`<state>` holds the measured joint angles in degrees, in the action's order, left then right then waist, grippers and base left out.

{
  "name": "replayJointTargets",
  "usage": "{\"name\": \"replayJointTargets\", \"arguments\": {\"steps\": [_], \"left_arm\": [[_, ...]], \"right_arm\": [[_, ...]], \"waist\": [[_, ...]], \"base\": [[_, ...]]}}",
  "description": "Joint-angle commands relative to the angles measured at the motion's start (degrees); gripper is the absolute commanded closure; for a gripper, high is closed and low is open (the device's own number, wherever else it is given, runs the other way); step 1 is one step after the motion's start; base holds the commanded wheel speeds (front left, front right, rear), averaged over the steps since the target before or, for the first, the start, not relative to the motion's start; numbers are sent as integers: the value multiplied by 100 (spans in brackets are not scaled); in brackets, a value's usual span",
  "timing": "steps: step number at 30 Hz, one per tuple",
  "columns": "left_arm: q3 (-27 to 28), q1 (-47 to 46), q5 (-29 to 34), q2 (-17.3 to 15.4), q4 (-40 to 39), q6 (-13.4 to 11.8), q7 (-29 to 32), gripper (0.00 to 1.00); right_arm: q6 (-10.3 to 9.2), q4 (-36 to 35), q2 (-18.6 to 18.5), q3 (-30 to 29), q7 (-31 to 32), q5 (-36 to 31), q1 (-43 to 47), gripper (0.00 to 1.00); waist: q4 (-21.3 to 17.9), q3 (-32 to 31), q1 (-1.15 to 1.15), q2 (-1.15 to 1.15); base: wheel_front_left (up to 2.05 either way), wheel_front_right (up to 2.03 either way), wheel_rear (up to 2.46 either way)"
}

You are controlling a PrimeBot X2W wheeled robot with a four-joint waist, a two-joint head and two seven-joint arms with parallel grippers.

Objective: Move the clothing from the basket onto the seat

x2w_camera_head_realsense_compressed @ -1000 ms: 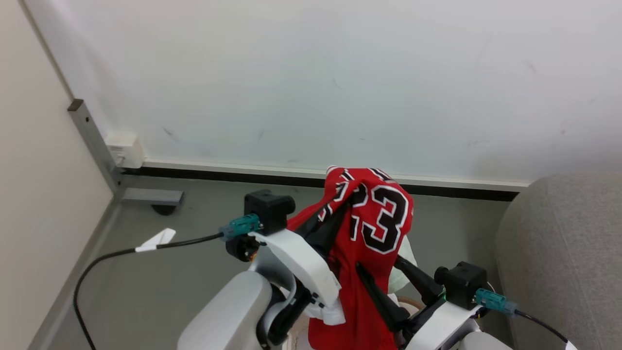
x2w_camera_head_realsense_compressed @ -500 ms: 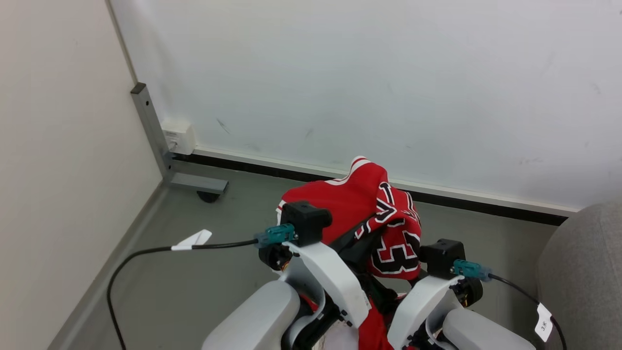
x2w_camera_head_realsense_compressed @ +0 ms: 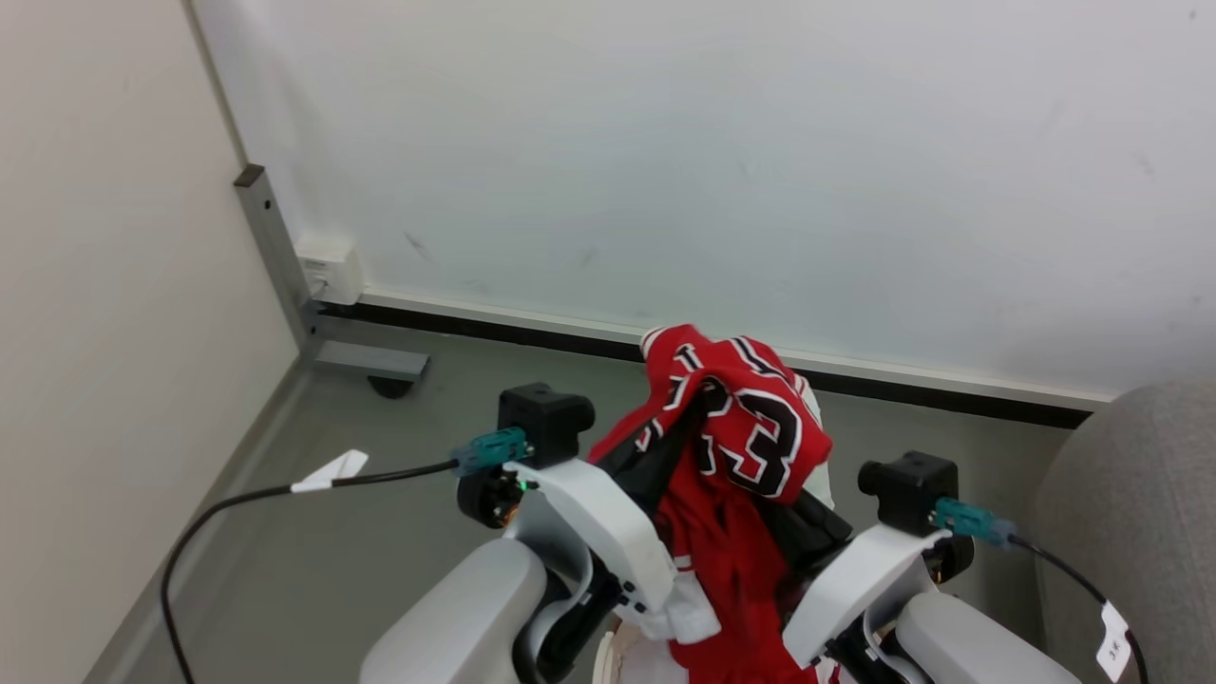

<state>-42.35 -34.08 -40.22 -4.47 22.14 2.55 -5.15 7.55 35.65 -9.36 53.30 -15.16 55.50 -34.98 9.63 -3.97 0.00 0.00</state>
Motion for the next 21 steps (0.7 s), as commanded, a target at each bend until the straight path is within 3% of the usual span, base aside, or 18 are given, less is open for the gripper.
{"name": "replayJointTargets", "arguments": {"steps": [1,6,7,8,9,21], "left_arm": [[41,67,-1,-90,65,-41,-80,100],[70,221,-60,-181,95,-53,-149,100],[71,263,-82,-181,85,-58,-170,68],[59,297,-84,-186,77,-61,-169,18],[53,322,-79,-199,59,-59,-189,0],[-21,523,137,-354,-363,-22,-619,0]], "right_arm": [[-12,-191,-75,-193,1,-176,212,100],[-12,-749,-230,-727,0,-436,554,100],[-12,-845,-254,-830,1,-453,616,100],[-12,-937,-294,-929,1,-471,663,100],[-12,-1020,-333,-1033,1,-494,699,100],[-12,-1653,-780,-2248,1,-629,991,100]], "waist": [[-118,26,0,0],[-396,84,0,0],[-459,93,0,0],[-523,103,0,0],[-592,115,0,0],[-1786,200,0,0]], "base": [[0,0,0],[0,0,0],[0,0,0],[0,0,0],[0,0,0],[0,0,0]]}}
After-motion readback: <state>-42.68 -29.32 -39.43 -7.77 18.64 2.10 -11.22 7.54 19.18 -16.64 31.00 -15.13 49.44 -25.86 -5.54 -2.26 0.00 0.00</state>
